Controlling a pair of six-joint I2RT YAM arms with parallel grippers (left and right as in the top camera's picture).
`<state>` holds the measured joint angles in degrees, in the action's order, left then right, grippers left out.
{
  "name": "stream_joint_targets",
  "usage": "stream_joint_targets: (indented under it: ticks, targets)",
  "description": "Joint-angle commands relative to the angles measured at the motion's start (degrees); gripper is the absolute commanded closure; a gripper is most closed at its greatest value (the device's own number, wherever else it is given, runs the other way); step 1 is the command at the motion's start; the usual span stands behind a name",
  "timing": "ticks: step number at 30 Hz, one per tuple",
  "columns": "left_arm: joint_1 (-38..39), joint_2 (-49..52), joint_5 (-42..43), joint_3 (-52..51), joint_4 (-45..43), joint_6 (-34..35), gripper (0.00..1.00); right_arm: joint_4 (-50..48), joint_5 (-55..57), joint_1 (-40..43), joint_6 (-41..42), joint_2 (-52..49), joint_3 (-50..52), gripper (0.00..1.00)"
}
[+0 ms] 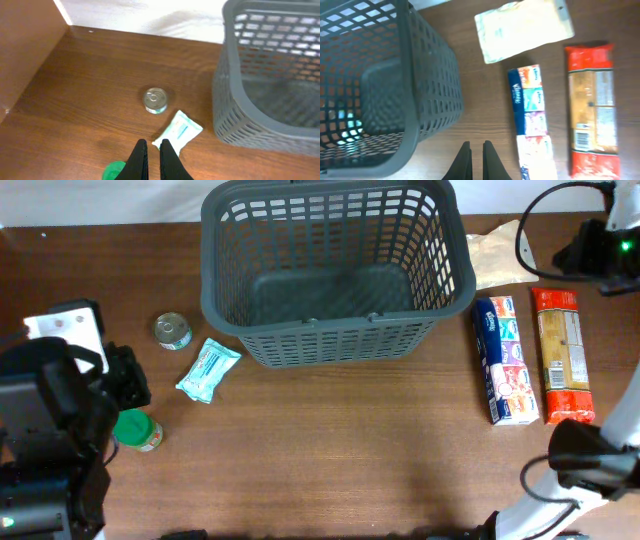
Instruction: Pack container
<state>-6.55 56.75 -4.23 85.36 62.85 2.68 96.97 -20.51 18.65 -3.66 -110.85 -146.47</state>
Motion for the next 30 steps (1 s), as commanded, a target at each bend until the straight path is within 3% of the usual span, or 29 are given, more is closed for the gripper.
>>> stream_joint_targets:
  ticks: [1,2,3,4,5,11,17,30]
  targets:
    - [-1.51,0.90,8.11,0.76,0.26,-4.48,0.97,0.35,3.65,-0.15,-0.57,2.49,-0.74,0.91]
    - [-1.51,0.90,8.13,0.76,0.24,-4.48,0.89,0.33,3.65,-0.15,-0.57,2.60,-0.74,0.75]
    - [-1.51,0.90,8.11,0.76,0.24,-4.48,0.61,0.22,3.65,-0.15,-0.59,2.60,-0.74,0.40]
    - [-1.51,0.90,8.11,0.76,0.22,-4.48,0.27,-0.09,3.63,-0.15,-0.57,2.54,-0.74,0.12]
    - [-1.51,0.90,8.11,0.76,0.22,-4.46,0.01,-0.79,3.61,-0.17,-0.57,2.36,-0.74,0.01]
    - [-1.51,0.90,8.11,0.76,0.24,-4.46,0.01,-7.15,2.60,-0.26,0.68,1.73,-0.68,0.01]
    - [-1.51,0.90,8.11,0.76,0.24,-4.46,0.01,-20.15,3.67,-0.13,0.07,-0.46,3.02,0.01]
    - [-1.51,0.90,8.11,0.76,0.24,-4.46,0.01,-35.78,4.74,-0.28,-0.61,-22.10,5.16,0.01]
